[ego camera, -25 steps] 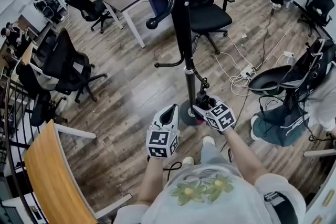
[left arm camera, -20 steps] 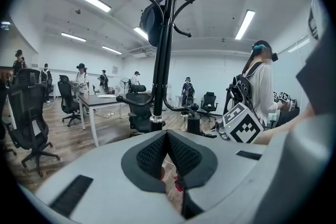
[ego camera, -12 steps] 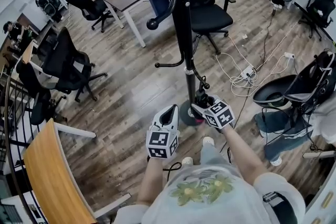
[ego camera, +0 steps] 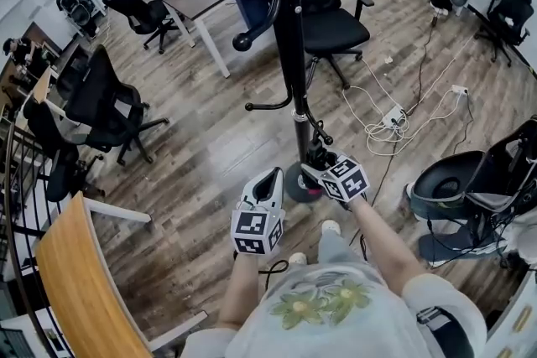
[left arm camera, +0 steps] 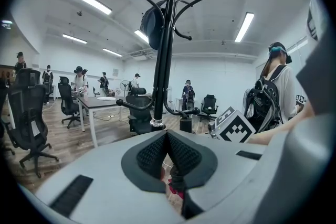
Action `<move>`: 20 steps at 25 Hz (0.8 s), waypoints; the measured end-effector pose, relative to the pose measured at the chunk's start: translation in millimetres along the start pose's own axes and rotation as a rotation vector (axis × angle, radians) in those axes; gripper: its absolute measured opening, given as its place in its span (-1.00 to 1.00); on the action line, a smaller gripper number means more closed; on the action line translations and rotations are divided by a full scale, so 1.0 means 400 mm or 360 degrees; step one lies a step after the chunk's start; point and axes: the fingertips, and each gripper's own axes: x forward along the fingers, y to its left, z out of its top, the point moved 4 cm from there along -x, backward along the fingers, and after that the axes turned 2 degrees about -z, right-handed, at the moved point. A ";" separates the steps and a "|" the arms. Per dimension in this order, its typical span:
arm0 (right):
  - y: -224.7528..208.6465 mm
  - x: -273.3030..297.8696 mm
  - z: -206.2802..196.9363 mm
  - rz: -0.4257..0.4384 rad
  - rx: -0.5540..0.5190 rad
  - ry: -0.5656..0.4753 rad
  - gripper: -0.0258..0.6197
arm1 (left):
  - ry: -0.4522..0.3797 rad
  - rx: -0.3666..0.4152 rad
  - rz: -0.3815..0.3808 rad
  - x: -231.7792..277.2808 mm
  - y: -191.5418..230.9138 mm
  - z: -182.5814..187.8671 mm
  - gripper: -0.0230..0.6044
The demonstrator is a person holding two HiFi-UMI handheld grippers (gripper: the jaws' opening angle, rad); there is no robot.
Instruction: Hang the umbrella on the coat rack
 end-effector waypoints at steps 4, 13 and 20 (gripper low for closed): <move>-0.004 0.016 0.003 -0.0005 0.0005 0.0021 -0.22 | -0.0014 0.0003 0.0002 0.000 0.008 0.005 -0.91; -0.019 0.047 0.004 -0.0063 -0.0002 0.0052 -0.21 | -0.0029 0.0002 0.0025 -0.004 0.032 0.014 -0.91; -0.026 0.064 -0.016 -0.0114 -0.0013 0.0069 -0.21 | -0.0026 -0.0005 0.0035 -0.003 0.046 0.014 -0.91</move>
